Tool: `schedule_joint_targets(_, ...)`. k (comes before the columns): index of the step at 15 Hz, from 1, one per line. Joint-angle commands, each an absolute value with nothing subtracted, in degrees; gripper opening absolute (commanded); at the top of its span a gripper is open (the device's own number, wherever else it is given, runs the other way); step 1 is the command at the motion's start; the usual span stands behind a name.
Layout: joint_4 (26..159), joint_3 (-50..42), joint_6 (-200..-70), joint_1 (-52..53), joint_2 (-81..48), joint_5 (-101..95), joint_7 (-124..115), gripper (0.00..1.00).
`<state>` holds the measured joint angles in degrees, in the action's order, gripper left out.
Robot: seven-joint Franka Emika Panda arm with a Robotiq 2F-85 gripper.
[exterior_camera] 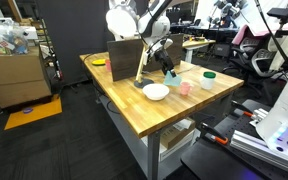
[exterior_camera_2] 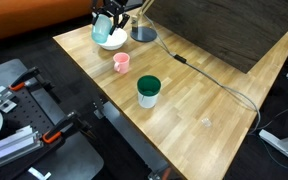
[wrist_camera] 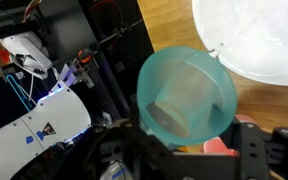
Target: Pick up the blue cup and pour the water in the white bowl
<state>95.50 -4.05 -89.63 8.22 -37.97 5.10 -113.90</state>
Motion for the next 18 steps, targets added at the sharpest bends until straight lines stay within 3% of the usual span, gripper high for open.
schedule_joint_targets(1, 95.12, -3.9, -86.61, 8.36, -37.49, 4.87, -115.61, 0.48)
schedule_joint_targets(18, 94.04, -3.76, -83.37, 8.13, -38.01, 4.46, -115.51, 0.48)
